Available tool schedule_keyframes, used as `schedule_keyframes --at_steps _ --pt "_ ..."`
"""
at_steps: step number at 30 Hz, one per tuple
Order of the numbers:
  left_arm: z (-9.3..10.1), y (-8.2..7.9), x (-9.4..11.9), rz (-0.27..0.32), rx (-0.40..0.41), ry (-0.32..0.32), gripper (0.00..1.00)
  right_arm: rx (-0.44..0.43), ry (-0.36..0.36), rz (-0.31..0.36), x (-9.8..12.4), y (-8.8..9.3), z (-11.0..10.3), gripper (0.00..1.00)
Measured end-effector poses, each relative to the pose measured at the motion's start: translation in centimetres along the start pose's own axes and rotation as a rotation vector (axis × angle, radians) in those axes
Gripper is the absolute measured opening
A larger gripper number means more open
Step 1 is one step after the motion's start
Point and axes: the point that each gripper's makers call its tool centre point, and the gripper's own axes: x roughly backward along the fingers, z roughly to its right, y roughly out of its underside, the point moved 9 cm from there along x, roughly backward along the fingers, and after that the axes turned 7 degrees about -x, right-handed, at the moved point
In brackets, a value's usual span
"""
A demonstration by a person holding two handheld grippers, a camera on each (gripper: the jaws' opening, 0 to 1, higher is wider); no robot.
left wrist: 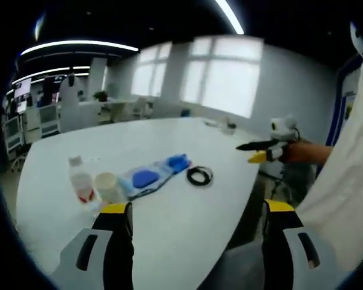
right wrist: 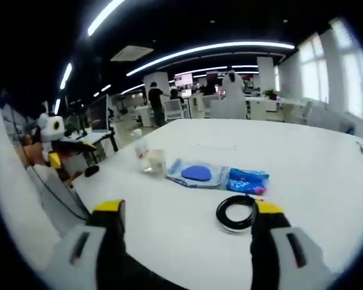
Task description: Arrange the tabletop items into an orderly group along one side of the table until the central work area is clear of visible clutter.
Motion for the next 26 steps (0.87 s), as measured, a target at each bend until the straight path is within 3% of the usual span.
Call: schedule_keyframes --at_steps 9,26 --pt "0.11 -0.04 0.31 0.006 -0.001 -0.013 0.86 0.007 -0.011 0.016 -0.21 -0.45 0.15 0.85" --pt "0.03 0.22 0.51 0.020 0.012 -0.026 0.86 0.055 -0.027 -0.031 -0.98 -0.39 -0.19 0.84"
